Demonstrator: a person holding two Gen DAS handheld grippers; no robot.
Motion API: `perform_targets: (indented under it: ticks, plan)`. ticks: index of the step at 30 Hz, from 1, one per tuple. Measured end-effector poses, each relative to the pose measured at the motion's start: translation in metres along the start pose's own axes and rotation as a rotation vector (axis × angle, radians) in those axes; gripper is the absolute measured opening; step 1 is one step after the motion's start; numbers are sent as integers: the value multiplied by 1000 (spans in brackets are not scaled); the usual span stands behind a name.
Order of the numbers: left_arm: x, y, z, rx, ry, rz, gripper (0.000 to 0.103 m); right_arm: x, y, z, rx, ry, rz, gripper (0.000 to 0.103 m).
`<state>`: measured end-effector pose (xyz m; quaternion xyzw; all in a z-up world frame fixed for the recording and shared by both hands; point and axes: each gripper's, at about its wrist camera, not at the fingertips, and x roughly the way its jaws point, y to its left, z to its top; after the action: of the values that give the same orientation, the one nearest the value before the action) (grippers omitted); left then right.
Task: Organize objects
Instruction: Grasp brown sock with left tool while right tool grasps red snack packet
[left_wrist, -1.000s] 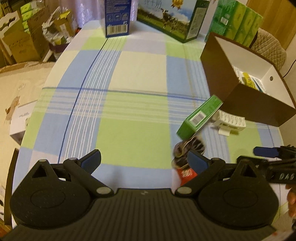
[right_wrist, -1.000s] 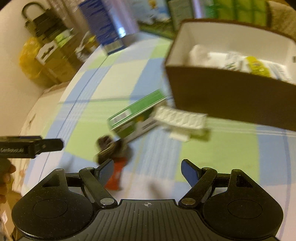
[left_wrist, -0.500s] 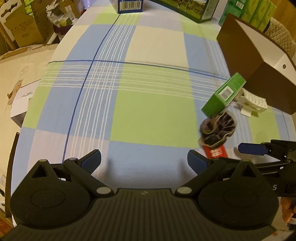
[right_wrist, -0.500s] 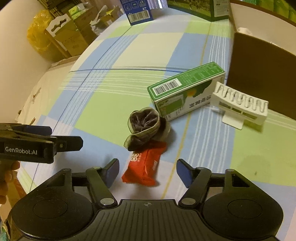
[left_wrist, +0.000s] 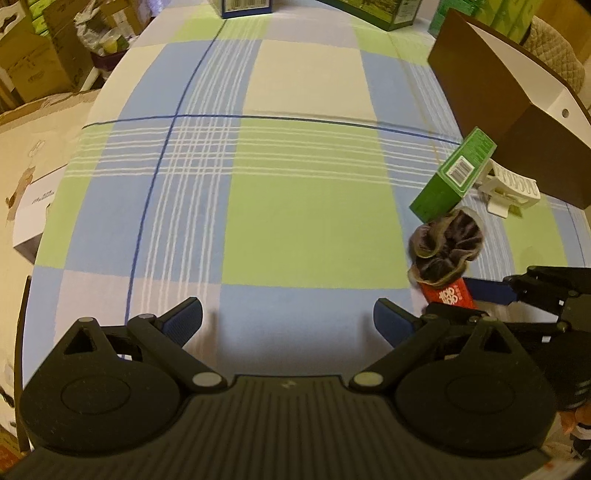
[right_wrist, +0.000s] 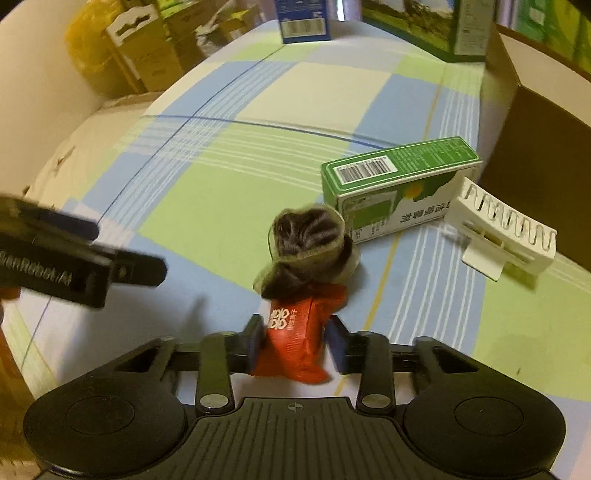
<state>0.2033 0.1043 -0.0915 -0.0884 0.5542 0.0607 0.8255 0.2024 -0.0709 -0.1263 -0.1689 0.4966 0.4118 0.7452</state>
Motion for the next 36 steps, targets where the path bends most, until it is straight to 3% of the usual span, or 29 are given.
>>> perform_targets:
  ticks: [7,15,25,31,36]
  plan:
    - [7,-20,7,55,2,-36,98,-12,-19,-11,43,19,-10,24]
    - [10,-54,15,146,-19,-111,97,-39,-66,-25,197,-9,-88,24]
    - [21,-94,24,241,-54,-153,92,-74,-129,-41,372,-59,-177,23]
    - [37,-110,31,283,-60,-140,86,-84,-150,-47,413,-75,-198,23]
    - [50,-116,34,293,-36,-117,66,-89,-161,-51,429,-79,-204,23]
